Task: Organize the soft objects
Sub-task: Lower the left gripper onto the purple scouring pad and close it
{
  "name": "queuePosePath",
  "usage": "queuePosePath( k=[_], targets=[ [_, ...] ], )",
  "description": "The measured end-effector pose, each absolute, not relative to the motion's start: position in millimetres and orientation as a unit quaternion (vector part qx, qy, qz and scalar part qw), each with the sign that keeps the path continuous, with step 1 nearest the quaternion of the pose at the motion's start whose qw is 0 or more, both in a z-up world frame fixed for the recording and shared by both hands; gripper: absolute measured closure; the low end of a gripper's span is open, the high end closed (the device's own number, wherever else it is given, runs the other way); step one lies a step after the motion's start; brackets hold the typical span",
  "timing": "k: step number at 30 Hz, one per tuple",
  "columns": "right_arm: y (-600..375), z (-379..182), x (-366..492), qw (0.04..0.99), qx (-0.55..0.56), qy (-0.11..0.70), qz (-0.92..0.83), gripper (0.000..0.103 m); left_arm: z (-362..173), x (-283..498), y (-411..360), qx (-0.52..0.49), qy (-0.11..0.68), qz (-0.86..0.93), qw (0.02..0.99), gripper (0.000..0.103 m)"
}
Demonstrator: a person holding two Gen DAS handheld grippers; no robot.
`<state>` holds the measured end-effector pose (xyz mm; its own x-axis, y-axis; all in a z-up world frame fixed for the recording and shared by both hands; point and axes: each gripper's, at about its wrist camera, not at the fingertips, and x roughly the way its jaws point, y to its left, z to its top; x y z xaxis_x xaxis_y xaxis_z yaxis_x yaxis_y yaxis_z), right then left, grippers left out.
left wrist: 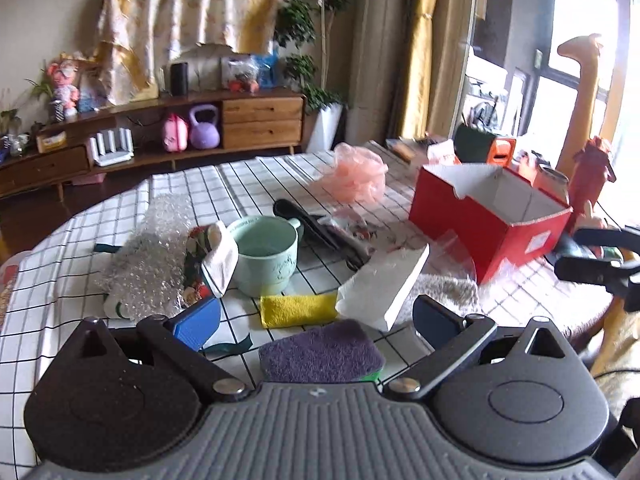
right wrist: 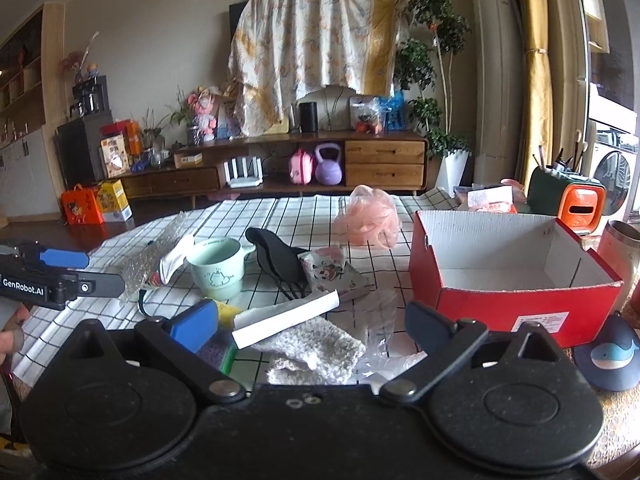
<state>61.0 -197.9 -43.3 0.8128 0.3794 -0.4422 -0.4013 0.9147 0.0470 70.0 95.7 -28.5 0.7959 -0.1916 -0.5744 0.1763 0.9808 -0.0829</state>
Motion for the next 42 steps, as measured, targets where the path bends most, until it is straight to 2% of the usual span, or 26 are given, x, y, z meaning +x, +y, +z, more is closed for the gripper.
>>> queuePosePath(
  k=[17, 26, 34, 39, 42],
  targets=[
    [-170.3, -61.6, 144.0, 0.928, -0.054, 0.305, 0.207, 0.012, -81.8, 131.7, 82.3, 0.096, 0.356, -0.210, 0.906, 0.000],
    [-146.2, -84.2, 182.3, 0.915, -0.065, 0.345, 0.200, 0.024, -108.2, 157.3, 78.6, 0.146, 0.385, -0.269, 0.871, 0.000],
    [-135.3, -96.3, 203.4, 0.903, -0.037, 0.382, 0.191, 0.027, -129.6, 166.4, 75.4, 0.182, 0.416, -0.319, 0.832, 0.000],
    [-130.2, -109.1, 214.3, 0.896, -0.022, 0.404, 0.184, 0.035, -143.7, 167.6, 72.3, 0.198, 0.420, -0.316, 0.827, 0.000],
    [-127.1, -112.9, 220.0, 0.894, -0.010, 0.409, 0.183, 0.042, -146.4, 171.1, 73.9, 0.185, 0.421, -0.309, 0.832, 0.000]
  ],
)
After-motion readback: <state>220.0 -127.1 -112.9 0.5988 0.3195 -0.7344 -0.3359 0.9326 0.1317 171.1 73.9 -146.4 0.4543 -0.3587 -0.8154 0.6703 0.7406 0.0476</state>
